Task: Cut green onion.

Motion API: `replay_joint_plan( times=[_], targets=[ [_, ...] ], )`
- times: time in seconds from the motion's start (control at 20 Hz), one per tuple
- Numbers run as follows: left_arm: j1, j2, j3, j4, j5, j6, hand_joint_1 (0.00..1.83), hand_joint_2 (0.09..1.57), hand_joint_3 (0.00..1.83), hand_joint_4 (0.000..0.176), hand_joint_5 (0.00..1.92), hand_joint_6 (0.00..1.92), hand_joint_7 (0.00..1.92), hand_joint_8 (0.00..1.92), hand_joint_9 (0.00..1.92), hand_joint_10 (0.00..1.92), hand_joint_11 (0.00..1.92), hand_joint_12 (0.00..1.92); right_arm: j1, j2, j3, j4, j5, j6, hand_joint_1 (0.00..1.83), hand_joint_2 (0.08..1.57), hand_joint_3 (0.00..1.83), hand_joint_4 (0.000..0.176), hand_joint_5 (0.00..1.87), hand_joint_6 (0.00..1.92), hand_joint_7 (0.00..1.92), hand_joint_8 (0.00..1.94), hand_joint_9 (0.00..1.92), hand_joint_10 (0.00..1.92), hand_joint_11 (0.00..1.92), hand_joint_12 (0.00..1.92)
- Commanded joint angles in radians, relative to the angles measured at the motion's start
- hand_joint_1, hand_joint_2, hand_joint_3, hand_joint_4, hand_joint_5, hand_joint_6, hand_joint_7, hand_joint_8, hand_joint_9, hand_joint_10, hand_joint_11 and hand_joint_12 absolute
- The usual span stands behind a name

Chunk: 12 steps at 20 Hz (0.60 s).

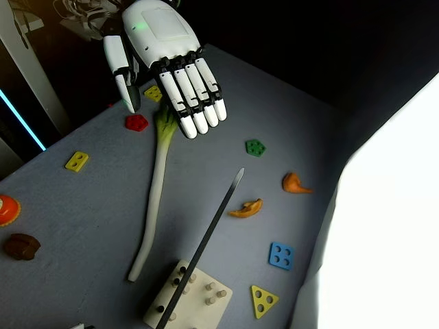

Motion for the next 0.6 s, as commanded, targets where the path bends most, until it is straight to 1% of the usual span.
replay_joint_plan(
  times=[0.0, 0.05, 0.1, 0.2, 0.4, 0.45, 0.5, 0.55],
  targets=[
    [-0.016, 0.004, 0.005, 0.072, 0.005, 0.001, 0.27, 1.36, 0.0, 0.0, 0.13, 0.0, 0.15, 0.0, 0.14, 0.0, 0.0, 0.37, 0.005, 0.002, 0.024, 0.039, 0.133, 0.006, 1.57, 0.74, 0.89, 0.176, 1.45, 1.92, 1.59, 1.94, 1.64, 1.92, 1.71, 1.92],
    [-0.017, 0.004, 0.006, 0.071, 0.005, 0.001, 0.27, 1.36, 0.0, 0.0, 0.14, 0.0, 0.16, 0.0, 0.15, 0.01, 0.0, 0.42, 0.004, -0.016, 0.049, 0.04, 0.133, 0.007, 1.58, 0.75, 0.88, 0.176, 1.43, 1.92, 1.59, 1.94, 1.64, 1.92, 1.7, 1.92],
    [-0.017, 0.004, 0.007, 0.071, 0.005, 0.002, 0.28, 1.36, 0.0, 0.0, 0.13, 0.0, 0.15, 0.0, 0.14, 0.0, 0.0, 0.39, 0.004, -0.026, 0.064, 0.04, 0.132, 0.007, 1.57, 0.74, 0.9, 0.176, 1.45, 1.92, 1.6, 1.94, 1.64, 1.92, 1.71, 1.92],
    [-0.017, 0.004, 0.011, 0.071, 0.005, 0.002, 0.29, 1.36, 0.0, 0.0, 0.13, 0.0, 0.16, 0.0, 0.14, 0.0, 0.0, 0.4, 0.008, -0.048, 0.095, 0.04, 0.132, 0.007, 1.56, 0.73, 0.92, 0.176, 1.45, 1.92, 1.6, 1.94, 1.64, 1.92, 1.7, 1.92],
    [-0.017, 0.007, 0.015, 0.066, 0.004, 0.002, 0.27, 1.36, 0.0, 0.0, 0.13, 0.0, 0.16, 0.0, 0.14, 0.0, 0.0, 0.35, 0.011, -0.062, 0.116, 0.041, 0.132, 0.006, 1.56, 0.75, 0.9, 0.176, 1.42, 1.92, 1.6, 1.94, 1.64, 1.92, 1.7, 1.92],
    [-0.018, 0.008, 0.016, 0.053, 0.004, 0.015, 0.24, 1.37, 0.0, 0.0, 0.12, 0.0, 0.14, 0.0, 0.12, 0.0, 0.0, 0.28, 0.011, -0.063, 0.116, 0.041, 0.132, 0.006, 1.54, 0.77, 0.87, 0.176, 1.38, 1.92, 1.57, 1.94, 1.62, 1.92, 1.69, 1.92],
    [-0.024, 0.009, 0.017, 0.033, 0.004, 0.049, 0.27, 1.36, 0.0, 0.0, 0.13, 0.0, 0.15, 0.0, 0.13, 0.0, 0.0, 0.31, 0.01, -0.063, 0.116, 0.047, 0.132, 0.006, 1.52, 0.78, 0.86, 0.176, 1.35, 1.92, 1.55, 1.94, 1.61, 1.92, 1.68, 1.92],
    [-0.026, 0.009, 0.019, 0.03, 0.004, 0.054, 0.29, 1.36, 0.0, 0.0, 0.13, 0.01, 0.15, 0.0, 0.14, 0.0, 0.0, 0.33, 0.01, -0.063, 0.116, 0.06, 0.13, -0.006, 1.49, 0.79, 0.82, 0.176, 1.31, 1.92, 1.52, 1.94, 1.59, 1.92, 1.67, 1.92]
  ],
)
